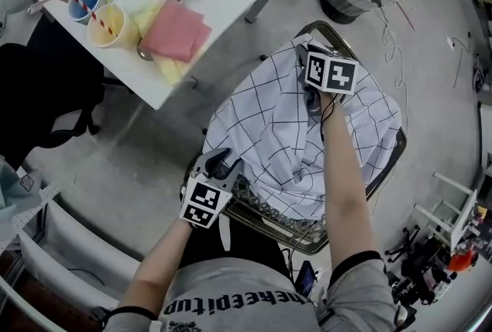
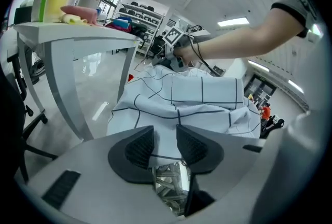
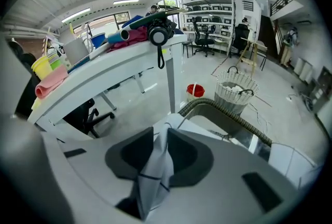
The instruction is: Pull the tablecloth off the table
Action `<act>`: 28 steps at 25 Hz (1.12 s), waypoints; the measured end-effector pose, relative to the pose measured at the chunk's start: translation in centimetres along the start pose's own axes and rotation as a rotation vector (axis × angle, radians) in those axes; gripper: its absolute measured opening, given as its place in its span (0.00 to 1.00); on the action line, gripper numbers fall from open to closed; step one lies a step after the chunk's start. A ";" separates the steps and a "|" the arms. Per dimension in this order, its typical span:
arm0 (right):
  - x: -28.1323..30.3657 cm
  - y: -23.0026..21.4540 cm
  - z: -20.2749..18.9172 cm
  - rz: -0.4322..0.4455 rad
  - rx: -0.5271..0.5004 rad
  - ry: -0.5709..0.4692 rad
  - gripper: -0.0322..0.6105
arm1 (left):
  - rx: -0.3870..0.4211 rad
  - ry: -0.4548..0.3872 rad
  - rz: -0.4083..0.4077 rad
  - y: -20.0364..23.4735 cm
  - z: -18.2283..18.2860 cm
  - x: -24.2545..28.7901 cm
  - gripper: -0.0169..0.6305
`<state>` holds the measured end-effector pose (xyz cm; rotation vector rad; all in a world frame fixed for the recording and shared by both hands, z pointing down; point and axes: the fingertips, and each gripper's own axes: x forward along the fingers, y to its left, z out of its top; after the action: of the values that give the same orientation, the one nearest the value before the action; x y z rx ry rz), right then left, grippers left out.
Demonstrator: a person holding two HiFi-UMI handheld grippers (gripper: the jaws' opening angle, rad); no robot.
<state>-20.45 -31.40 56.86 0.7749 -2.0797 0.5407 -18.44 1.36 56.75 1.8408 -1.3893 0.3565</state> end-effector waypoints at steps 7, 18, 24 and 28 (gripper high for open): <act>-0.1 0.1 -0.3 -0.011 -0.031 0.003 0.07 | 0.104 0.096 0.086 0.4 -1.1 1.7 0.17; -2.9 0.2 1.8 0.047 0.021 -0.095 0.07 | 0.101 0.087 0.068 0.4 0.0 1.6 0.04; -6.0 -0.5 3.1 0.067 0.030 -0.151 0.07 | 0.077 0.019 0.024 -1.1 2.3 0.9 0.04; -7.6 -0.7 3.2 0.087 0.038 -0.176 0.07 | -0.020 -0.008 0.080 0.2 2.9 0.1 0.04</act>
<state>-18.20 -31.33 48.88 0.7807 -2.2792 0.5788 -19.25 -0.80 55.02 1.7758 -1.4694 0.3750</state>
